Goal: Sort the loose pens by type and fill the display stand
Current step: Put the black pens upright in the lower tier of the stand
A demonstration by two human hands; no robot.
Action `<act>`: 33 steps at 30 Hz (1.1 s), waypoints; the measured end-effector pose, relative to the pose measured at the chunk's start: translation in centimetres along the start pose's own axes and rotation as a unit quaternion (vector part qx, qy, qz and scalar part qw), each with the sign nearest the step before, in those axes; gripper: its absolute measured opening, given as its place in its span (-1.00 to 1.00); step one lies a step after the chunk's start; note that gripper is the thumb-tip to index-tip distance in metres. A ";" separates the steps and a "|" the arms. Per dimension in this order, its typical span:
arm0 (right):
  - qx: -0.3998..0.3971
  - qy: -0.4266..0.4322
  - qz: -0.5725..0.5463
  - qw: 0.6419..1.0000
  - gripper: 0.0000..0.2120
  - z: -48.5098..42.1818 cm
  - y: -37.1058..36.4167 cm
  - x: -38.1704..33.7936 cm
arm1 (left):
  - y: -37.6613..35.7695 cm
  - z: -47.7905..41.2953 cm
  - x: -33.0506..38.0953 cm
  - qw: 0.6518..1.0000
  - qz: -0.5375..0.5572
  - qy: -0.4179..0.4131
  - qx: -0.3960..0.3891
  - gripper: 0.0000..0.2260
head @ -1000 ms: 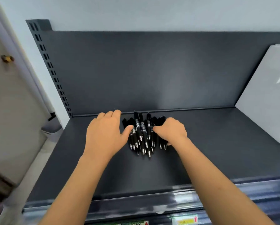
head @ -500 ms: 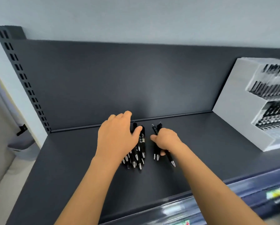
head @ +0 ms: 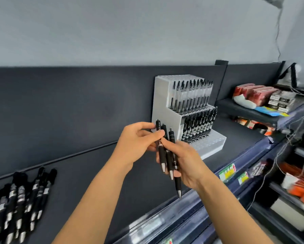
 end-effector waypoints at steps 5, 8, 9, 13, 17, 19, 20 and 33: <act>0.085 0.064 0.072 0.992 -0.80 -2.2 12.3 -2.2 | -12.5 -1.5 0.9 1.000 -0.005 0.000 -0.023 -0.93; 0.190 0.128 0.125 0.965 -0.78 -4.6 19.4 -2.4 | -18.4 -3.2 1.2 0.996 0.004 -0.081 0.022 -0.88; 0.221 0.119 0.110 0.962 -0.78 -5.4 21.5 -2.5 | -20.0 -3.9 1.0 0.992 -0.004 -0.120 0.044 -0.87; 0.261 0.050 0.058 0.962 -0.76 -7.7 27.1 -3.1 | -24.9 -6.0 -0.7 0.955 -0.104 -0.253 0.111 -0.88; 0.238 0.051 -0.001 0.970 -0.74 -9.6 29.5 -2.9 | -27.4 -7.5 -2.3 0.928 -0.196 -0.294 0.117 -0.90; 0.206 0.047 0.009 0.977 -0.73 -10.2 30.0 -2.8 | -28.0 -8.2 -3.0 0.921 -0.232 -0.293 0.113 -0.84; 0.183 0.047 0.025 0.982 -0.73 -10.5 30.1 -2.9 | -28.3 -8.4 -3.4 0.920 -0.244 -0.286 0.111 -0.81; 0.174 0.044 0.043 0.983 -0.84 -12.0 29.2 -5.2 | -30.1 -10.0 -2.9 0.866 -0.448 -0.208 0.081 -0.59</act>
Point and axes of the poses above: each hand's wrist, its own z-axis away from the middle knuckle, its own y-axis out of the back of the hand, x = y × z, the point moved 1 cm from there along -z, towards the middle knuckle, and after that the axes turned 15 degrees about x, right-handed, at the moved point
